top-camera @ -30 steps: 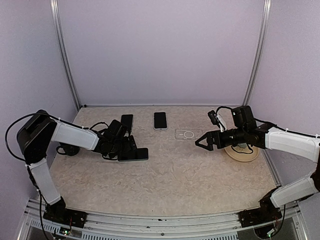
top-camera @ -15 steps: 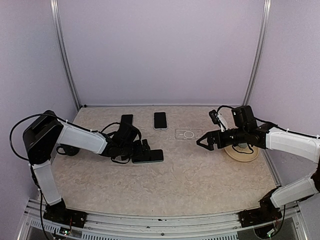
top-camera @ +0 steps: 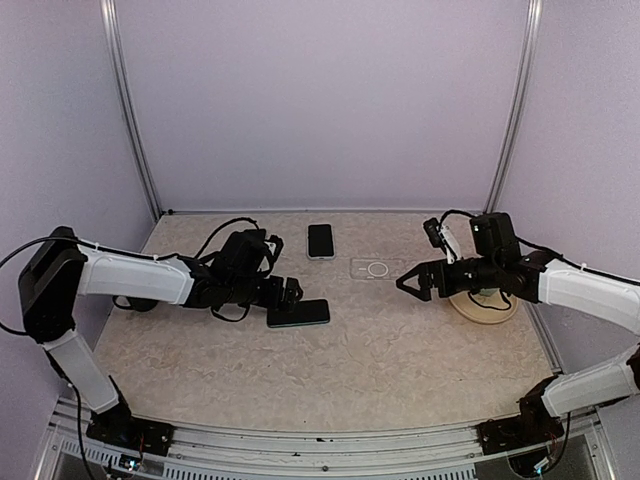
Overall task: Put the phone into the phone case
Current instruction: Move the phone to the center of the board, then pick up the phone from the center of the board.
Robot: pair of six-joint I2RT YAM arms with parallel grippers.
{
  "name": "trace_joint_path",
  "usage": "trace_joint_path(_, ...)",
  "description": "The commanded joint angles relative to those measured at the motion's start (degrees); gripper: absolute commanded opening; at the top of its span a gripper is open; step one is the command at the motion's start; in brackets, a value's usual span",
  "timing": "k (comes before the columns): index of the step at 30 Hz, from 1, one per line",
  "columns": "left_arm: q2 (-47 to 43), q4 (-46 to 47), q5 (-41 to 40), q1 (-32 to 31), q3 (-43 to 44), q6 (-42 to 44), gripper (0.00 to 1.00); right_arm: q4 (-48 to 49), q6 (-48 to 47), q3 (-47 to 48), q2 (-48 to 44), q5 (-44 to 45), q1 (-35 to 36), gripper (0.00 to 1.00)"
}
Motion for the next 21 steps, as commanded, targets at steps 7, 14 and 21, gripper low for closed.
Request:
trace_joint_path(7,3.41,-1.11,10.37,-0.55,2.68,34.39,0.99,3.84,-0.78,-0.61,-1.29,-4.78,0.07,1.0)
trace_joint_path(14,9.84,-9.03,14.97,-0.1,10.43,51.61,0.99,2.96,-0.77,-1.41,-2.32,-4.23,0.2,1.0)
trace_joint_path(21,15.68,-16.34,25.76,3.86,17.45,58.59,0.98,1.83,-0.59,-2.08,-4.22,-3.1,0.2,1.0)
